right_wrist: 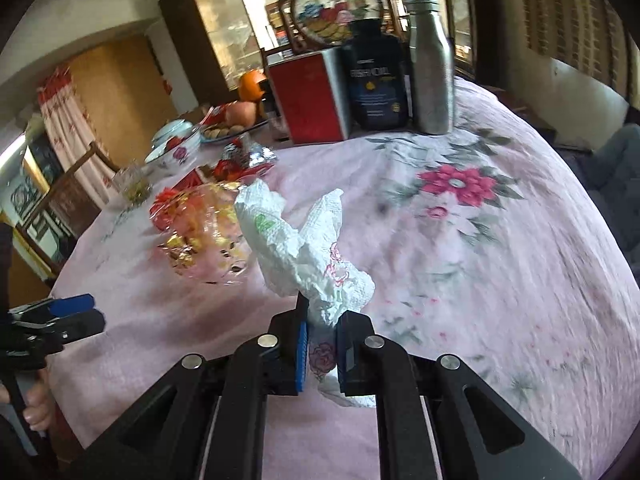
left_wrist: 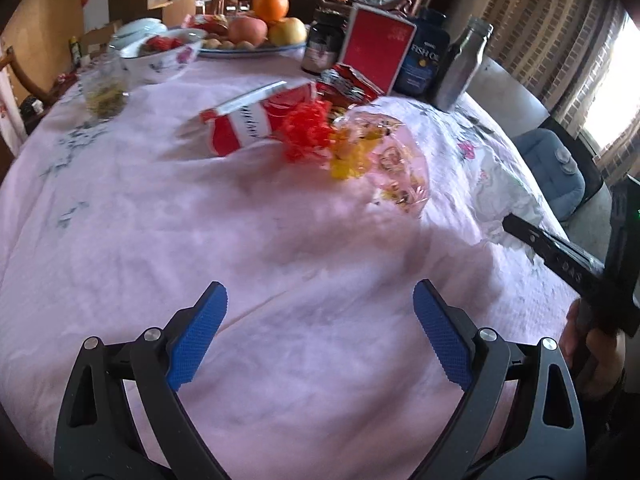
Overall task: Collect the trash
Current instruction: 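Grasp the crumpled white tissue with the right tool while the left tool reaches the candy bag, then carry the clear candy bag and tissue toward the red basket with both tools, then open both tools to drop the candy bag and tissue into the basket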
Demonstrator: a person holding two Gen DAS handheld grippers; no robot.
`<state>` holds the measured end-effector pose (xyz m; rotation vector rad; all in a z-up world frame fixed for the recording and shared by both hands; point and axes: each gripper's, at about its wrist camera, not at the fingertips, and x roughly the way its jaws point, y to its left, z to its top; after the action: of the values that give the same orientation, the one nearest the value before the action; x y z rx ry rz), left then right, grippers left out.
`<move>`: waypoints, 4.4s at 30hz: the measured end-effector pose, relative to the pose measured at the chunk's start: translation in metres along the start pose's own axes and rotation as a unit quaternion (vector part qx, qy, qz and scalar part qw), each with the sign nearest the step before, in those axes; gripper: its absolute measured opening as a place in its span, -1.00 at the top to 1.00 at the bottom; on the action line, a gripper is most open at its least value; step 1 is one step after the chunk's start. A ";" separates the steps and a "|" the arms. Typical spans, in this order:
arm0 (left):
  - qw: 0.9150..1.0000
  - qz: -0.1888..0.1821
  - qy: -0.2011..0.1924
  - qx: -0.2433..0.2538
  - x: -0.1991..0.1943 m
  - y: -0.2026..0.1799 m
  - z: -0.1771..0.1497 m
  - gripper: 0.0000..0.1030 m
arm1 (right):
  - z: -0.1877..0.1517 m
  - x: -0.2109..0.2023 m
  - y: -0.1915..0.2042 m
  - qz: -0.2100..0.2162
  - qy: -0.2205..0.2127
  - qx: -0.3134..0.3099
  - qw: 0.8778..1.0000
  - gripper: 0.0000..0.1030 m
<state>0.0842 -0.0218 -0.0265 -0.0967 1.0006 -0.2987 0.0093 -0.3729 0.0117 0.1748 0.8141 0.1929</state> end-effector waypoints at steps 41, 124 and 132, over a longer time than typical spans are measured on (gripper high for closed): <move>0.997 -0.043 -0.057 0.022 -0.033 -0.028 0.027 0.28 | -0.012 -0.025 0.003 0.033 -0.009 -0.007 0.999 0.75; 0.775 0.259 -0.045 -0.575 -0.203 0.485 -0.471 0.27 | -0.370 0.168 0.754 0.341 0.385 -0.408 0.754 0.28; 0.769 0.237 -0.057 -0.591 -0.210 0.484 -0.472 0.03 | -0.349 0.157 0.744 0.354 0.380 -0.388 0.761 -0.07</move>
<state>-0.3197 0.5283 -0.2154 -0.9854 0.9198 0.8486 -0.2186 0.4126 -0.1640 -0.4382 1.3772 1.3749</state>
